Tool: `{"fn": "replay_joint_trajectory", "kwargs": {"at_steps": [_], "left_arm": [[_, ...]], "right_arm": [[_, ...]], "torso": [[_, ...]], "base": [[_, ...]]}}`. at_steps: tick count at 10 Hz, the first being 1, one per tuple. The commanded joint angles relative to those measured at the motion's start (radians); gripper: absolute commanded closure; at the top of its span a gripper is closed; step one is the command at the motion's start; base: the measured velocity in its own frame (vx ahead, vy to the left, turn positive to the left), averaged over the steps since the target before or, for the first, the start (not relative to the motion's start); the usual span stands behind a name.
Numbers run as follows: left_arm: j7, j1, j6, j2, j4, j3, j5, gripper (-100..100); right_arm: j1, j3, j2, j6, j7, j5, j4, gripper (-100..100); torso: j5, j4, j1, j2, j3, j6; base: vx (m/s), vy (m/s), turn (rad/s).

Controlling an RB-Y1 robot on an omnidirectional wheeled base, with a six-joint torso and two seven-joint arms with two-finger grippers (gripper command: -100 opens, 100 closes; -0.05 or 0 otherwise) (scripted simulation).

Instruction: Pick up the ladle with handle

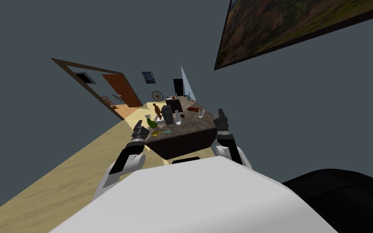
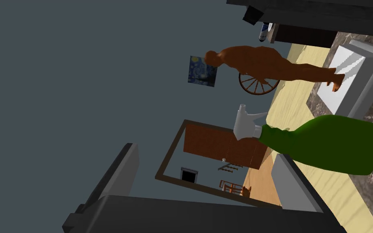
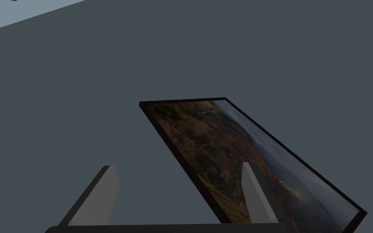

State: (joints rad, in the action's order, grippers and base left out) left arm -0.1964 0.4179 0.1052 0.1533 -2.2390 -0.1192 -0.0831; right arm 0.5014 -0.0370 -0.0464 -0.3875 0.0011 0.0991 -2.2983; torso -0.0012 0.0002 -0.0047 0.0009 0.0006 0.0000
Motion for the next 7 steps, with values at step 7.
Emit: {"fn": "replay_joint_trajectory", "kwargs": {"at_steps": [7], "left_arm": [[-0.118, -0.027, 0.228, 0.005, 0.014, -0.037, -0.030, -100]], "right_arm": [[0.000, 0.000, 0.000, 0.000, 0.000, 0.000, 0.000, 0]], "torso": [[0.000, 0.000, 0.001, -0.001, 0.000, 0.000]], "base": [[-0.013, -0.065, 0.025]]}}
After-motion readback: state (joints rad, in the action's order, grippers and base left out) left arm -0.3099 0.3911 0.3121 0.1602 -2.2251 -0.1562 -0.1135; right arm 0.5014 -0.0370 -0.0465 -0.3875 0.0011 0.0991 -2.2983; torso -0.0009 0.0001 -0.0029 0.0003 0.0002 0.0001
